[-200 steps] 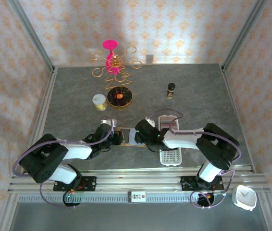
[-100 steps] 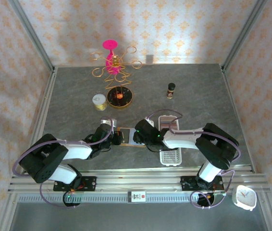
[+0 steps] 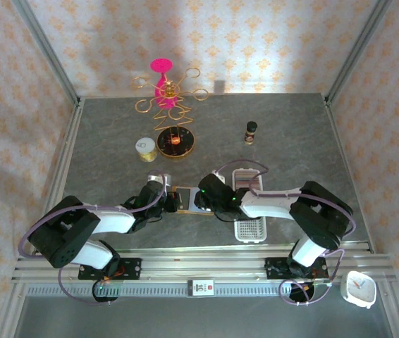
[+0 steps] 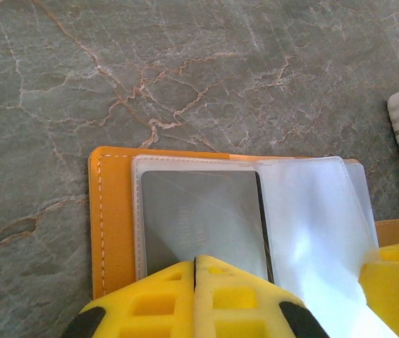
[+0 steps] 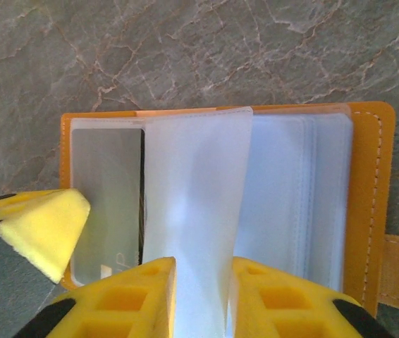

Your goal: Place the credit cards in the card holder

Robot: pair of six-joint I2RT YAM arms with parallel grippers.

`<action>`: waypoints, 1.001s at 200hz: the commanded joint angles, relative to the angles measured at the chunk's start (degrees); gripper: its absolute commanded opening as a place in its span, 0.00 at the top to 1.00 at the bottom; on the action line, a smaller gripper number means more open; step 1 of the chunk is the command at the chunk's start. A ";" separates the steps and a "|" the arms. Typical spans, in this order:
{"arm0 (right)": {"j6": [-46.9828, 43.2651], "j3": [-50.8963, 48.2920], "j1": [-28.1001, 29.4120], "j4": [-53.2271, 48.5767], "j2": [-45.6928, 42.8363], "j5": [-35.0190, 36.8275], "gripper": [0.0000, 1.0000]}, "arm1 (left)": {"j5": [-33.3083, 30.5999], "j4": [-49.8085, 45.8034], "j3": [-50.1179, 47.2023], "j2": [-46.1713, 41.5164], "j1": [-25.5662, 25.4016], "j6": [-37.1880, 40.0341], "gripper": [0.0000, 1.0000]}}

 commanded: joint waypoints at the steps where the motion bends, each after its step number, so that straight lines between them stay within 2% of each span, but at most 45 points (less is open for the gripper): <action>1: 0.49 -0.06 0.43 0.24 -1.95 0.54 0.76 | -0.97 -1.61 -0.54 0.90 -0.64 0.77 1.00; 28: 0.51 -0.11 0.37 0.82 -1.52 0.29 0.79 | -0.68 -1.49 -0.53 0.97 -0.65 0.62 1.00; 51: 0.51 0.19 0.41 1.12 -0.65 -0.04 0.85 | 0.20 -0.64 -0.73 1.06 -0.65 0.50 1.00; 86: 0.33 0.64 0.39 0.75 -0.93 1.54 1.00 | 2.38 0.83 -0.87 1.66 -0.65 0.17 1.00; 150: 0.58 0.12 0.41 1.82 -1.66 1.90 1.00 | 4.56 3.80 -2.03 0.63 -0.65 -0.97 1.00; 200: 1.54 -1.73 0.65 10.98 -1.19 -3.49 0.93 | 4.41 3.58 -1.68 1.43 -0.65 -1.15 1.00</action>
